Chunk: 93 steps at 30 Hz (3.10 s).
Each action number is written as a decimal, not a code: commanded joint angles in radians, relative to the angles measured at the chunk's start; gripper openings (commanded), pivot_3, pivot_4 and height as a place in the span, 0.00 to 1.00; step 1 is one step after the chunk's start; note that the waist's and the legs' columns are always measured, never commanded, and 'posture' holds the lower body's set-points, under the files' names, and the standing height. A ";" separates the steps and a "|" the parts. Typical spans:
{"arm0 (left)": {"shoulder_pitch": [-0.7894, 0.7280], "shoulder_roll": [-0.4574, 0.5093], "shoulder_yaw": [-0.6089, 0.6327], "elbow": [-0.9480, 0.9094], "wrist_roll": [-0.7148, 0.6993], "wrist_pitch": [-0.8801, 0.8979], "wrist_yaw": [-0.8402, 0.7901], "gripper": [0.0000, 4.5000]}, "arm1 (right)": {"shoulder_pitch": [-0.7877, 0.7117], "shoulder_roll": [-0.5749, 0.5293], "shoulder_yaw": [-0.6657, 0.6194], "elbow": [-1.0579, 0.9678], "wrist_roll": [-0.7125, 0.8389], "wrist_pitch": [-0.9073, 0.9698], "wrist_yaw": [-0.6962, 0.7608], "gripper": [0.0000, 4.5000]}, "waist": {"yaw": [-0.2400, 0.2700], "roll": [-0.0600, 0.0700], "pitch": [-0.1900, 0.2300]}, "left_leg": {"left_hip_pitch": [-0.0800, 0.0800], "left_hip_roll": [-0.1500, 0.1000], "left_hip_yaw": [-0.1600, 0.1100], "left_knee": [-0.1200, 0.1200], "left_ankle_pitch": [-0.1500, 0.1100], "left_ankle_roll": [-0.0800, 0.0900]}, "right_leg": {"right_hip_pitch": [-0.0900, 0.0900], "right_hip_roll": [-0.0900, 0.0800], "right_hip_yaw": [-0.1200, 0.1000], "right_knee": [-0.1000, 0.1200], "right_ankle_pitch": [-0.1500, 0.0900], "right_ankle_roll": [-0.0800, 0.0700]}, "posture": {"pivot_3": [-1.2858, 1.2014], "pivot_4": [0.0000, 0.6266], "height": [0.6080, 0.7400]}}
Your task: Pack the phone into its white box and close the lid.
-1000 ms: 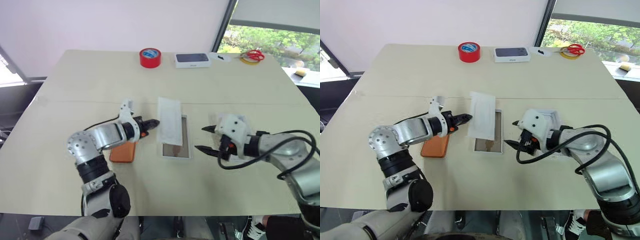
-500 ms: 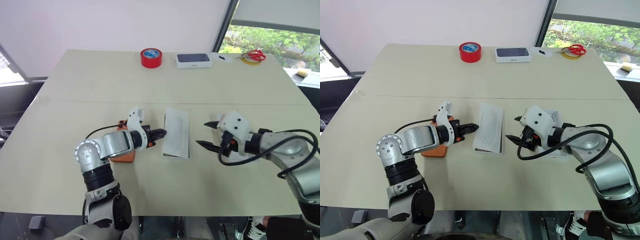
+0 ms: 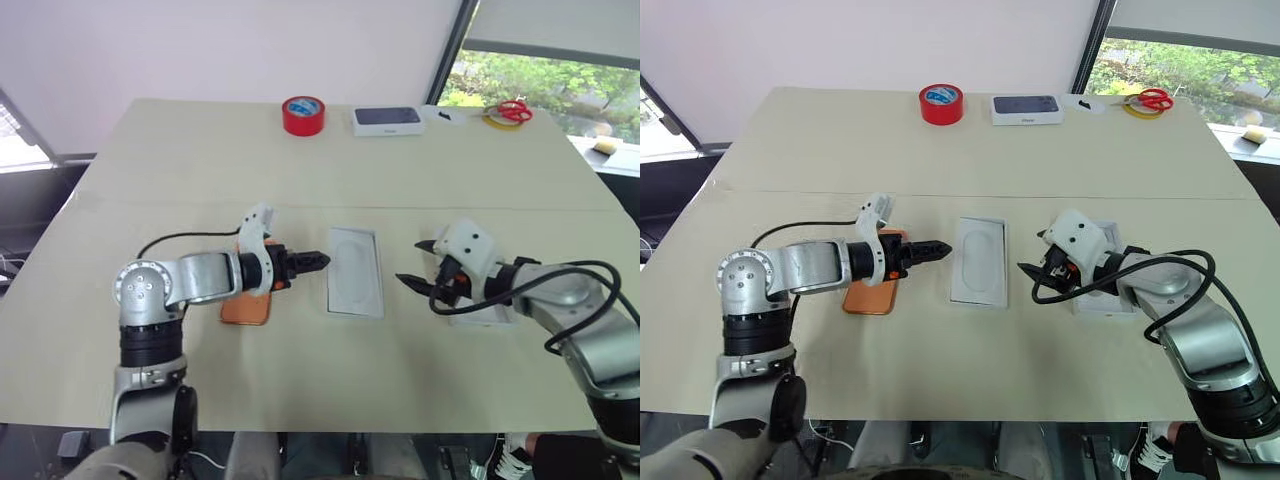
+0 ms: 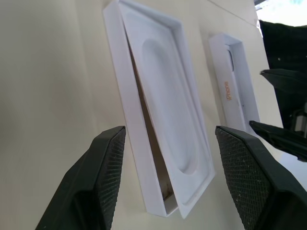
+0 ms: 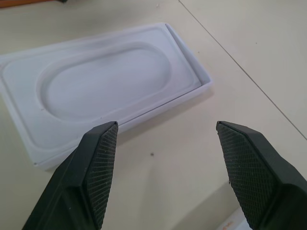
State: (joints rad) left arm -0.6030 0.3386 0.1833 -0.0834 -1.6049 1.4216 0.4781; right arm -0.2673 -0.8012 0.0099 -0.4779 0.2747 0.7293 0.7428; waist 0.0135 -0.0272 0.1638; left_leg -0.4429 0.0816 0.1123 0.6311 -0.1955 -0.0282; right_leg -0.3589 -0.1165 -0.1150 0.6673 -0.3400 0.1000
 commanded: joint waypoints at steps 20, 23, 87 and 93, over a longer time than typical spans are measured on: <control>0.331 0.544 -0.284 -0.247 1.000 -0.836 -1.262 0.72 | -0.369 0.378 0.339 0.398 -0.273 0.126 -0.295 0.00 | -0.002 0.007 0.001 | -0.009 0.003 0.012 -0.004 0.000 -0.001 | -0.015 0.001 0.003 0.001 0.001 -0.002 | 0.52 0.24 0.93; 0.351 0.532 -0.266 -0.257 1.013 -0.822 -1.259 0.72 | -0.378 0.387 0.351 0.424 -0.294 0.108 -0.293 0.00 | -0.007 0.007 0.001 | -0.009 0.004 0.012 -0.003 0.000 0.000 | -0.015 0.001 0.003 0.002 0.001 -0.002 | 0.52 0.24 0.93; 0.170 0.008 0.223 -0.020 0.278 0.193 -0.376 1.00 | -0.408 0.577 0.608 0.377 -0.364 0.121 -0.072 0.00 | -0.008 0.008 -0.002 | 0.001 0.000 0.003 -0.001 0.000 0.000 | -0.004 -0.002 0.003 0.005 0.001 -0.001 | 0.52 0.24 0.93; 0.141 -0.044 0.287 0.010 0.281 0.193 -0.289 1.00 | -0.402 0.580 0.603 0.372 -0.371 0.128 -0.069 0.00 | -0.005 0.007 -0.002 | 0.002 0.000 0.001 -0.001 -0.001 0.001 | -0.004 -0.002 0.001 0.005 0.001 -0.001 | 0.52 0.24 0.93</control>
State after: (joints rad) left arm -0.4549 0.3120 0.4885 -0.0891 -1.2980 1.6026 0.1730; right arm -0.6772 -0.2442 0.5816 -0.0677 -0.1152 0.8639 0.6500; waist 0.0081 -0.0198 0.1614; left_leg -0.4413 0.0813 0.1137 0.6302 -0.1962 -0.0272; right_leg -0.3621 -0.1182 -0.1138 0.6718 -0.3390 0.0986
